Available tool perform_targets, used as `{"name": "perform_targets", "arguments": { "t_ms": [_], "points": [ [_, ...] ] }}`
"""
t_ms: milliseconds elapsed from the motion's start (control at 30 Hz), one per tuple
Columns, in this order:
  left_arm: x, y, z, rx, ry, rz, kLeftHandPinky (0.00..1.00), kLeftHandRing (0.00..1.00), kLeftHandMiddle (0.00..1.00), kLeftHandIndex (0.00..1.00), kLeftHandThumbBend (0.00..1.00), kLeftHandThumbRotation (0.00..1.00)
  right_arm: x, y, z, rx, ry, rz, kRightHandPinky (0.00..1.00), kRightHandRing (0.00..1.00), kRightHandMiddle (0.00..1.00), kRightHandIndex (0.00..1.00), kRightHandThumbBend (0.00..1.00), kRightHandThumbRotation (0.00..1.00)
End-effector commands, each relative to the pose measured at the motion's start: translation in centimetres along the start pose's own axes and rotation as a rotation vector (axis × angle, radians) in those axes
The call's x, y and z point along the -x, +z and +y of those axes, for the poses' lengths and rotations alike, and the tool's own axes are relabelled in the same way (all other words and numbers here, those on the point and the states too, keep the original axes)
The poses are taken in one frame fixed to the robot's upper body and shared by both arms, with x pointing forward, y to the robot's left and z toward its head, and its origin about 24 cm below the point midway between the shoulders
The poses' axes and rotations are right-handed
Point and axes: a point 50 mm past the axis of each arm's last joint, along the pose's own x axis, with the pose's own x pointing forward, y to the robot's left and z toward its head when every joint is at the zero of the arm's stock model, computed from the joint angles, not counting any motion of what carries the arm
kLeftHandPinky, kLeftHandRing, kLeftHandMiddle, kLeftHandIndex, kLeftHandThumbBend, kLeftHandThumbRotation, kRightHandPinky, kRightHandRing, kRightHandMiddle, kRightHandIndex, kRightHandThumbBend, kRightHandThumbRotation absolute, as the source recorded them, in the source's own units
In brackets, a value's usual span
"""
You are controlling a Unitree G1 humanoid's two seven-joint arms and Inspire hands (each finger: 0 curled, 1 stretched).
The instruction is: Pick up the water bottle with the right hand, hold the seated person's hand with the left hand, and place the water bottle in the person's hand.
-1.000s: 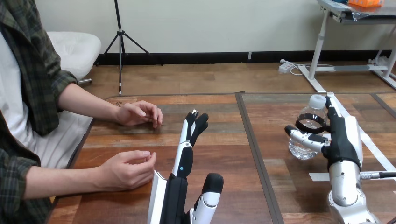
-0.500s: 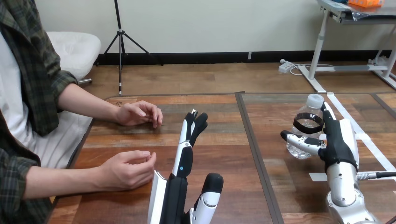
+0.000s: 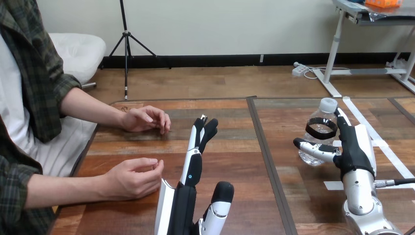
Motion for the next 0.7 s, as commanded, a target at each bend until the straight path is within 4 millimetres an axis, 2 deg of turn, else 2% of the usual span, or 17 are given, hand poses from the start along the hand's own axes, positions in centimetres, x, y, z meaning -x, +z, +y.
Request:
{"name": "perform_targets", "arguments": {
  "t_ms": [0, 300, 667],
  "points": [
    [-0.36, 0.47, -0.39, 0.028, 0.042, -0.015, 0.93, 0.92, 0.94, 0.99, 0.46, 1.00, -1.70, 3.26, -1.17, -0.017, -0.030, -0.104, 0.94, 0.98, 0.98, 0.94, 0.72, 0.08],
    [-0.32, 0.48, -0.43, 0.040, 0.045, -0.007, 0.95, 0.93, 0.94, 1.00, 0.47, 1.00, -1.69, 3.32, -1.10, -0.030, -0.032, -0.108, 0.92, 0.96, 0.96, 0.93, 0.73, 0.06],
    [-0.34, 0.47, -0.37, 0.029, 0.049, -0.012, 0.94, 0.92, 0.93, 0.99, 0.46, 1.00, -1.77, 3.35, -0.87, -0.027, -0.035, -0.090, 0.90, 0.92, 0.94, 0.91, 0.72, 0.11]
  ]
}}
